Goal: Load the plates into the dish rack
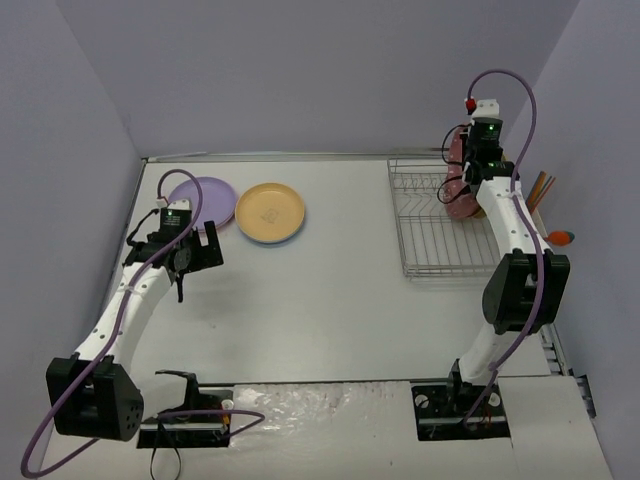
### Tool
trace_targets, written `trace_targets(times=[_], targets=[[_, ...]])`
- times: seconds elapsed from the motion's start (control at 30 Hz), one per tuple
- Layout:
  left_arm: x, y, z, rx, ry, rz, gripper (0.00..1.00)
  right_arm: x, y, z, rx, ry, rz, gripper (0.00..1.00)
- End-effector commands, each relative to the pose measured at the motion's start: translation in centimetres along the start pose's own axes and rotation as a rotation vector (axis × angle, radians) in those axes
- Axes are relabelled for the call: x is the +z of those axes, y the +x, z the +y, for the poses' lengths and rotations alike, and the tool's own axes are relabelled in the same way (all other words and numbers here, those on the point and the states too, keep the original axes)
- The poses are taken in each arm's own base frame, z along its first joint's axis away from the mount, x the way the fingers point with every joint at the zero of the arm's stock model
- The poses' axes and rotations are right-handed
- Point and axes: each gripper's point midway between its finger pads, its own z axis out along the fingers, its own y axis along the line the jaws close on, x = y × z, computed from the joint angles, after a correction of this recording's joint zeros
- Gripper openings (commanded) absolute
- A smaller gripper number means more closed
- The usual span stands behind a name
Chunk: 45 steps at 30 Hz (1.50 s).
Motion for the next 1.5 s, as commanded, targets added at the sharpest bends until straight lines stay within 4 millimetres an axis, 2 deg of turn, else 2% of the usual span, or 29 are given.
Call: trace_targets(times=[0.0, 0.23, 0.37, 0.8, 0.83, 0.9, 1.0, 1.23, 1.37, 1.47], targets=[[-0.8, -2.7, -0.2, -0.023, 0.039, -0.092, 0.97, -2.8, -10.7, -3.9, 0.11, 0.111, -0.328, 0.0], [-0.7, -2.9, 0.1, -0.041, 0.047, -0.094, 0.97, -0.8, -7.0, -2.5, 0.099, 0.092, -0.26, 0.0], [-0.6, -2.9, 0.2, -0.049, 0.047, -0.093, 0.97, 0.1, -4.2, -1.0, 0.105, 0.049, -0.213, 0.0], [-0.4, -2.7, 0.5, -0.067, 0.043, -0.085, 0.97, 1.6, 1.1, 1.5, 0.144, -0.009, -0.137, 0.0], [-0.4, -2.7, 0.4, -0.067, 0.045, -0.085, 0.97, 1.7, 1.3, 1.6, 0.149, -0.014, -0.132, 0.04], [-0.5, -2.7, 0.4, -0.068, 0.049, -0.086, 0.97, 1.7, 1.3, 1.8, 0.154, -0.024, -0.134, 0.13], [-0.5, -2.6, 0.4, -0.073, 0.05, -0.086, 0.97, 1.3, 0.6, 2.1, 0.166, -0.048, -0.147, 0.35], [-0.4, -2.5, 0.3, -0.103, 0.052, -0.087, 0.97, -1.6, -2.4, 1.6, 0.212, -0.09, -0.191, 0.57], [-0.1, -2.0, -0.9, -0.14, 0.104, -0.054, 0.97, -5.0, -4.6, 1.7, 0.243, -0.157, -0.247, 0.69], [0.0, -2.0, -1.6, -0.172, 0.122, -0.045, 0.97, -9.2, -6.9, 1.8, 0.279, -0.22, -0.32, 0.77]])
